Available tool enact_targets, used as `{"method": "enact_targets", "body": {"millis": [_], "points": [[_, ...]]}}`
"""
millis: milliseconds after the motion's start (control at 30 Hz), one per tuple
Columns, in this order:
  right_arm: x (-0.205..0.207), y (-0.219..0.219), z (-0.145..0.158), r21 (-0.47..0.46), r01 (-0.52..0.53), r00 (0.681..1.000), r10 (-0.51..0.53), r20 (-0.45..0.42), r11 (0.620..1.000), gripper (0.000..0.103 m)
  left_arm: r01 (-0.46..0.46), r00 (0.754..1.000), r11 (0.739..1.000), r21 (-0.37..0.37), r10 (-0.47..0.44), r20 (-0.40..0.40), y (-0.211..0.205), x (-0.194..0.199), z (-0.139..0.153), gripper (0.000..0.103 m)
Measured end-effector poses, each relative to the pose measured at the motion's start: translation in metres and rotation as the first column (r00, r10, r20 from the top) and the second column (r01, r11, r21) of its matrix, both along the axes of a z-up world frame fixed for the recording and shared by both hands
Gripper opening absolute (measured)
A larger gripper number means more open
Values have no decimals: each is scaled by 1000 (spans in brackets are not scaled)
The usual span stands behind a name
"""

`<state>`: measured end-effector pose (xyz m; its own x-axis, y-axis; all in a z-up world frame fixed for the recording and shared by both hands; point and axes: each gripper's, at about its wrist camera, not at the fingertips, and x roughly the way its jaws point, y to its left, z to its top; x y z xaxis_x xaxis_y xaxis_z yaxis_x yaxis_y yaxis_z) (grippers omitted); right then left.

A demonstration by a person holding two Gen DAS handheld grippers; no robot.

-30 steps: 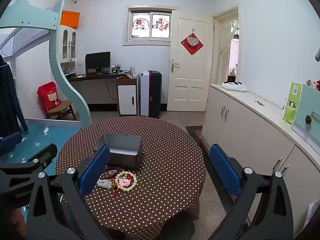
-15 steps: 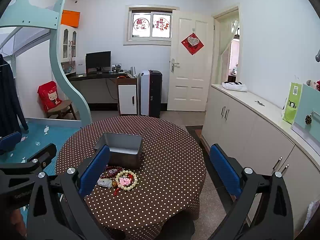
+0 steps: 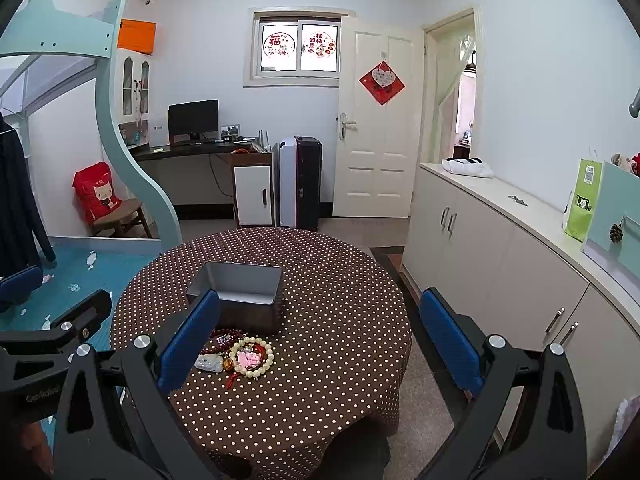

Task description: Organize jewelry

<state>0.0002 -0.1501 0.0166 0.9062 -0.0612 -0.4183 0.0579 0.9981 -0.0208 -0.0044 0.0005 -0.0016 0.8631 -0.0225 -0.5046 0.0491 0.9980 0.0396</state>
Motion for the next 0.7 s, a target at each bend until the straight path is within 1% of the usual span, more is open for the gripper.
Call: {"method": "enact_targets", "body": {"millis": [233, 700], "points": [[0, 0, 0, -1, 2, 1000, -2, -4, 1000, 96, 7, 1000, 1000, -10, -7, -5, 2, -1, 1, 98], [6, -1, 1, -7, 3, 1000, -3, -15, 1000, 96, 16, 1000, 1000, -7, -16, -9, 1, -1, 1, 98]]}}
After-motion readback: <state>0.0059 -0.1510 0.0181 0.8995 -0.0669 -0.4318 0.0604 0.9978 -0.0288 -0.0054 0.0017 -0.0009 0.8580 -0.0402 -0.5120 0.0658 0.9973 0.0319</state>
